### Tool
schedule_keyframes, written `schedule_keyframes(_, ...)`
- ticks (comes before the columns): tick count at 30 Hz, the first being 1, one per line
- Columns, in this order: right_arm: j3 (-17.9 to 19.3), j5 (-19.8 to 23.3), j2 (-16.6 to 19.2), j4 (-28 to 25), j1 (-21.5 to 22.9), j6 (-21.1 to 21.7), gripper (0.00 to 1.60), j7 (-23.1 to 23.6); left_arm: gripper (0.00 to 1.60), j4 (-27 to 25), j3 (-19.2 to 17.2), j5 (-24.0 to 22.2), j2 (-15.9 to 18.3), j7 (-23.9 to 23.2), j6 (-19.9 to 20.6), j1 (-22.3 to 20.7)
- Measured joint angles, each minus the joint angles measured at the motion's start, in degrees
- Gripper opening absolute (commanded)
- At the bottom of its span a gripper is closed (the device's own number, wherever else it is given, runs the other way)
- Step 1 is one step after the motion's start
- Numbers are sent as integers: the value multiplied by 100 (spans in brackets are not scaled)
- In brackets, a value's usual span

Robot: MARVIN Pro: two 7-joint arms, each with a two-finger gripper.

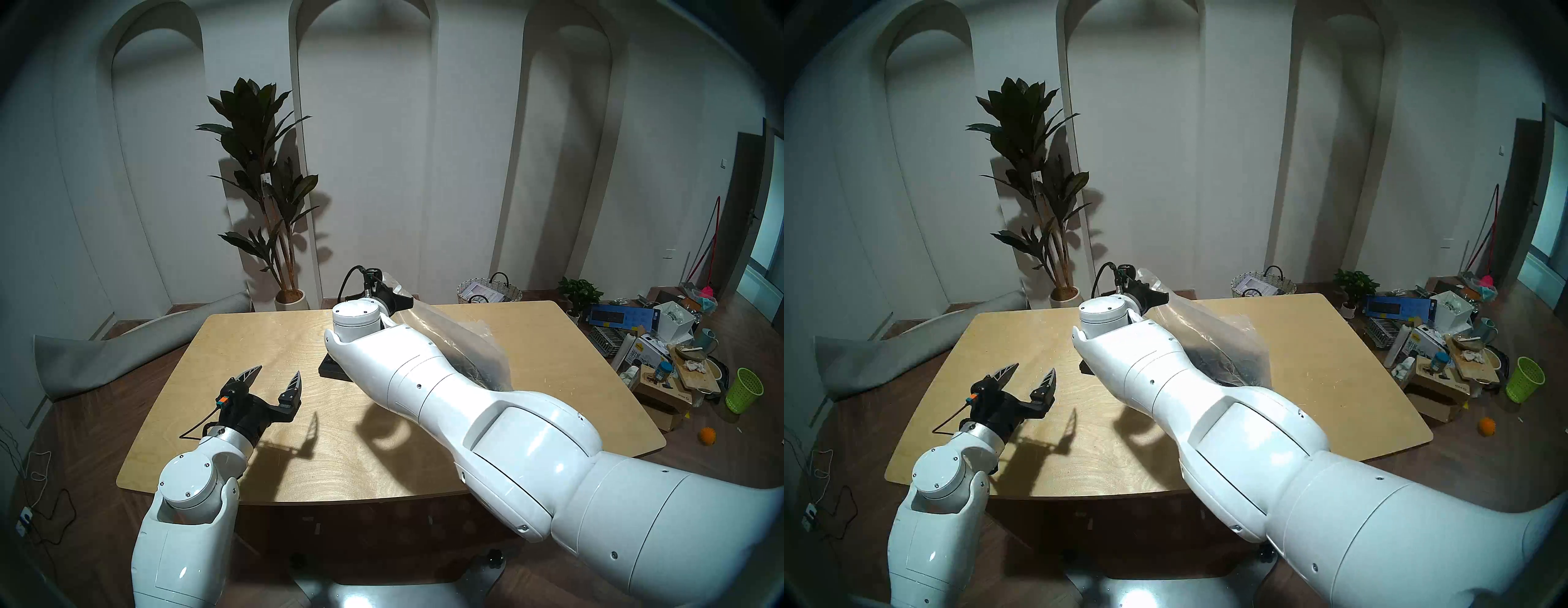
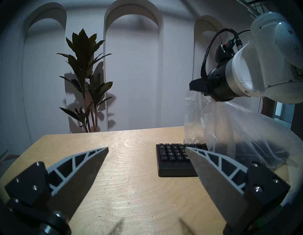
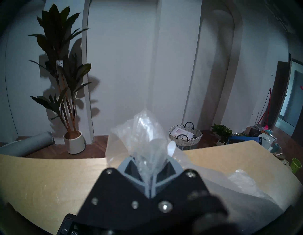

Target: Unwrap the new keyboard and set the wrapping aside

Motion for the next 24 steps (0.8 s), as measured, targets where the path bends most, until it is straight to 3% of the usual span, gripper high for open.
schedule_keyframes(24,-185,-272,651,-1447,326,-581,0,492,160,61,0,2,2,0,0,-7)
